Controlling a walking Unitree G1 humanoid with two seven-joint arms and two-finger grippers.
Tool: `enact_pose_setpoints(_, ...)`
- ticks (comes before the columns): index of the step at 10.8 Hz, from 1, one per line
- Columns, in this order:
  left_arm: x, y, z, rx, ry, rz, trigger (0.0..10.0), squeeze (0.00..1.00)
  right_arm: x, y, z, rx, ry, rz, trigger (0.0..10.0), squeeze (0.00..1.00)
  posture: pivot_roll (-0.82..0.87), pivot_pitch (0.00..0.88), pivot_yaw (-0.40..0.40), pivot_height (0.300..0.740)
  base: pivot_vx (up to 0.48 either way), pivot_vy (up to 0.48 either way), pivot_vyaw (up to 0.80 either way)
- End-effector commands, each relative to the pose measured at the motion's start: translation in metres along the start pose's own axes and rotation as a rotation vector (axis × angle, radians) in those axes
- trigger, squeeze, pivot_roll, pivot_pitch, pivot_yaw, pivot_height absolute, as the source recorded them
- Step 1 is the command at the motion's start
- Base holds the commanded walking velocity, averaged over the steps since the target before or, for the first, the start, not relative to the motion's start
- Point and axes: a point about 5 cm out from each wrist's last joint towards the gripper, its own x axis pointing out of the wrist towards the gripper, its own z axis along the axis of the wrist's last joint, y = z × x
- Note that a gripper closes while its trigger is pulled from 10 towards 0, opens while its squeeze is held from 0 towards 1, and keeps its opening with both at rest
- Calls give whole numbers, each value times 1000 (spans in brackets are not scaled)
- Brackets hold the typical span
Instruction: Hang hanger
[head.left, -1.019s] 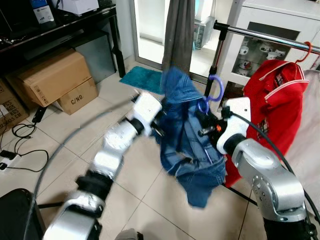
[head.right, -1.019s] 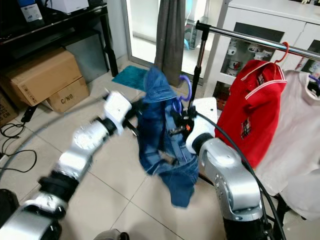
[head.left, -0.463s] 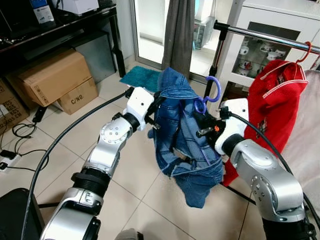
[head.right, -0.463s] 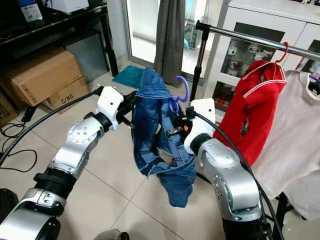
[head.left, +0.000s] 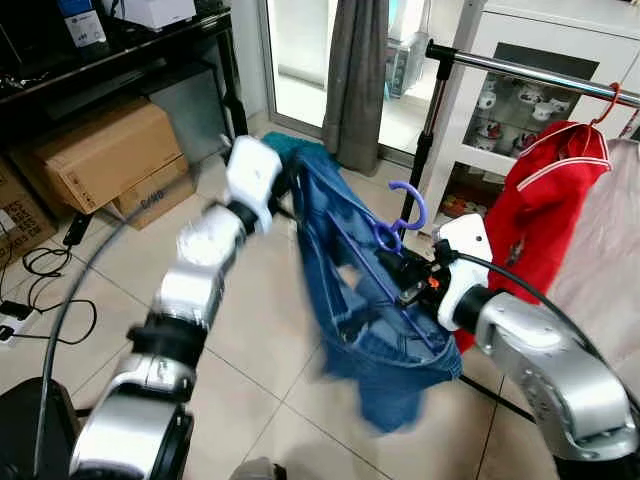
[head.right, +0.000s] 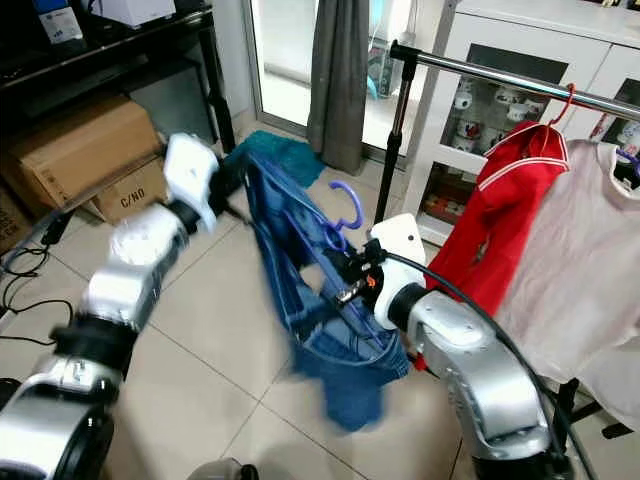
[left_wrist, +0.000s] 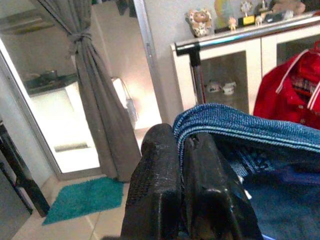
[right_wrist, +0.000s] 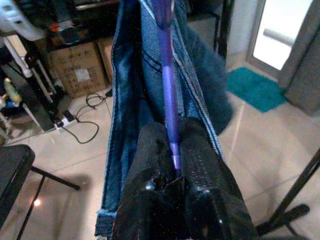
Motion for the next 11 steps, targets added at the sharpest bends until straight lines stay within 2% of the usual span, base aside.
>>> enact_pose_setpoints(1,-5,39,14,-24,-36,146,0,0,-13,-8,-5,-3,13,5,0,0,0,5,49,740,0,0,0)
enact_pose_setpoints(2,-6,47,16,-29,-36,173,0,0,-17,-10,-4,-8,8,14,0,0,0,5,49,740,0,0,0)
enact_pose_setpoints(4,-14,79,12,-36,33,260,0,0,-37,-14,5,12,-65,93,0,0,-8,0,64,740,0,0,0)
enact_pose_setpoints(5,-17,89,10,-61,63,282,0,0,-46,-23,3,38,-68,71,0,0,-8,0,64,740,0,0,0)
enact_pose_setpoints(6,-19,93,6,-136,62,304,0,0,-46,-31,1,74,-77,11,0,0,-8,0,64,740,0,0,0)
enact_pose_setpoints(7,-22,96,1,-179,65,334,0,0,-46,-31,3,105,-109,11,0,0,-8,0,63,740,0,0,0)
enact_pose_setpoints(8,-25,98,-7,-262,71,383,0,0,-46,-30,8,176,-177,13,0,0,-8,0,62,740,0,0,0)
enact_pose_setpoints(10,-26,93,-15,-312,77,378,0,0,-45,-30,11,223,-220,8,0,0,-9,0,56,740,0,0,0)
enact_pose_setpoints(11,-28,96,-16,-327,72,391,0,0,-44,-31,6,186,-169,11,0,0,-10,0,56,740,0,0,0)
